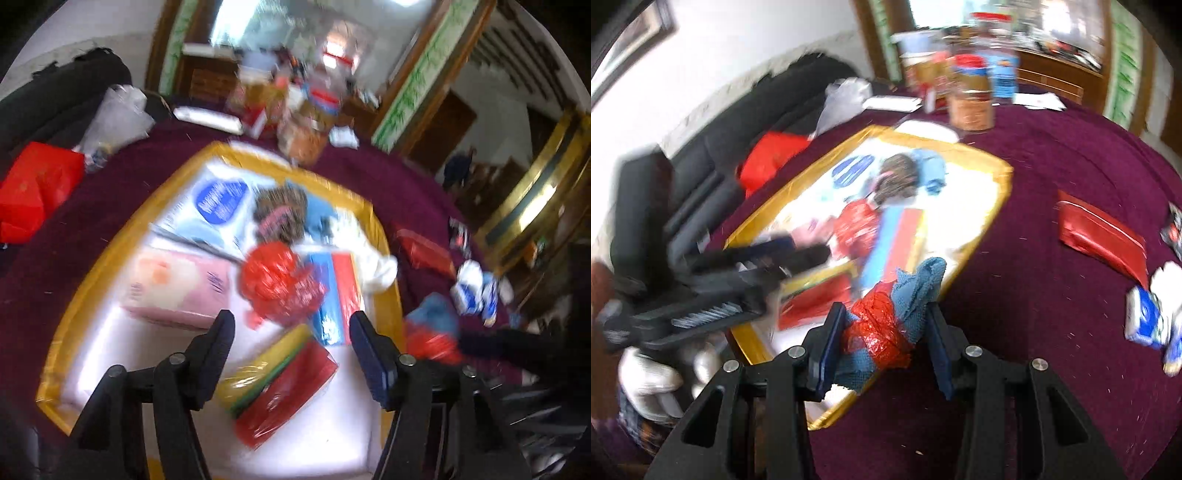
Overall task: Organize soft objects
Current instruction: 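Carry the striped pouch and blue cloth to the tray and release them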
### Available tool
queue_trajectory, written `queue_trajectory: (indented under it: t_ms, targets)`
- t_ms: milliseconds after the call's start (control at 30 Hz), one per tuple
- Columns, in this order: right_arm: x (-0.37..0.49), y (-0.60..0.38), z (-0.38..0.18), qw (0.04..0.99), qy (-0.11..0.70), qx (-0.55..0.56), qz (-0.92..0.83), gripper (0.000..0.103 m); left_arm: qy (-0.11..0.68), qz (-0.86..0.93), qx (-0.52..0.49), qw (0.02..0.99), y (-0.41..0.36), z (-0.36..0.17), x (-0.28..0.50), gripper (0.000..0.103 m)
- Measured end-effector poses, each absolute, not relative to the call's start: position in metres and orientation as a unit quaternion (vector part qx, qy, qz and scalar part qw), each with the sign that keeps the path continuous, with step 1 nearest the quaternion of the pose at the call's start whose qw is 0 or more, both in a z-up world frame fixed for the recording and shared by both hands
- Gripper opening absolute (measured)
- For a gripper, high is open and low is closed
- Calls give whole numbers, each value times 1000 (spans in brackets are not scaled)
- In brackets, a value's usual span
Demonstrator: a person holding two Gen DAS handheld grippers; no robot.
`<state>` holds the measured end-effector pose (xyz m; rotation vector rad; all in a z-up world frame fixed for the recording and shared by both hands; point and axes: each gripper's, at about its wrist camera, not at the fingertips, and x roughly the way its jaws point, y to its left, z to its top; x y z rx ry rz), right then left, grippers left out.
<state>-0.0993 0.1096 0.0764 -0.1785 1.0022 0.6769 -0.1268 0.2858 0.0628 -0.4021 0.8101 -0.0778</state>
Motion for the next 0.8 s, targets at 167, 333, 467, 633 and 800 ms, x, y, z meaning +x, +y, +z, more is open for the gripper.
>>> queue_trajectory:
  t_ms: [167,333,467,633,800]
  targets:
    - [-103,151,52,792,500,-139,322,42,354,-20,-228,907,314,73,-148,75]
    - [-90,166,33,788,515,-185,284,42,327,-8,-237,915,329,83,-160,75]
    - [-79,170,30,802,497,-214,251,44,321,-10,-237,917,332,83,-162,76]
    - [-76,167,32,802,494,-191,276,59,326,-9,-246,913,336,76,-160,76]
    - [-90,136,66,830,451,-135,300,74,329,-7,-244,912,335,74,-160,76]
